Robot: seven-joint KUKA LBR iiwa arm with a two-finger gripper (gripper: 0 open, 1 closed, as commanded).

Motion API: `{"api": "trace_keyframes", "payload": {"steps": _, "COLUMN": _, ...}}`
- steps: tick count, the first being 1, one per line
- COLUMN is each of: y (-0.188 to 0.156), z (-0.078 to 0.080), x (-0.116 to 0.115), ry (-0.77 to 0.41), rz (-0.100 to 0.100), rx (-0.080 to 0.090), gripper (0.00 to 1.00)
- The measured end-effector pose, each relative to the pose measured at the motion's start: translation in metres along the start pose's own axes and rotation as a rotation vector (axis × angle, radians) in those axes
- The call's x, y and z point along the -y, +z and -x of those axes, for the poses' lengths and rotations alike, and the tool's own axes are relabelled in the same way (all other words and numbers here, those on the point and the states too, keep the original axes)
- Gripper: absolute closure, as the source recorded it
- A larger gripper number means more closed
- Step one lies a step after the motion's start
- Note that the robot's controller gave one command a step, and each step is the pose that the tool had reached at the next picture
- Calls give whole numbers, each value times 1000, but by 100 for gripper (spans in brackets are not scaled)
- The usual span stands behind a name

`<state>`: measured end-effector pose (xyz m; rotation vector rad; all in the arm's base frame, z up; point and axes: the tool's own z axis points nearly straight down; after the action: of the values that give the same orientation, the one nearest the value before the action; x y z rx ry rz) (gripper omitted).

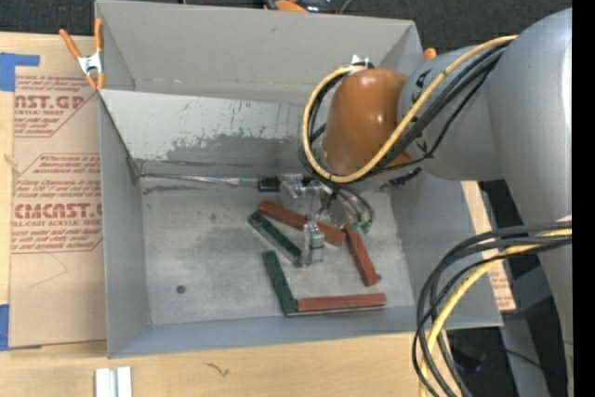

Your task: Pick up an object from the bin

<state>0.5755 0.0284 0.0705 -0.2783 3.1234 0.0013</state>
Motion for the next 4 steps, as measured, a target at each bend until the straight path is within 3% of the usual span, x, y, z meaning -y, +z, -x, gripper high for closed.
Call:
{"api": "trace_keyframes", "payload": {"steps": 1, "y": 1, "z": -2, "x": 40, "ry": 317, "rz": -1, "rx": -9, "gripper": 0}}
{"api": "trace_keyframes", "payload": {"steps": 2, "y": 1, "z": 0, "x": 40, "ry": 317, "rz": 0, "rx": -4, "gripper": 100}}
{"api": "trace_keyframes", "payload": {"steps": 3, "y": 1, "z": -83, "x": 54, "ry": -331, "rz": 2, "rx": -9, "gripper": 100}}
{"api": "trace_keyframes", "payload": {"steps": 4, "y": -120, "z": -48, "x": 59, "ry": -615, "rz": -2, "rx": 2, "gripper": 100}}
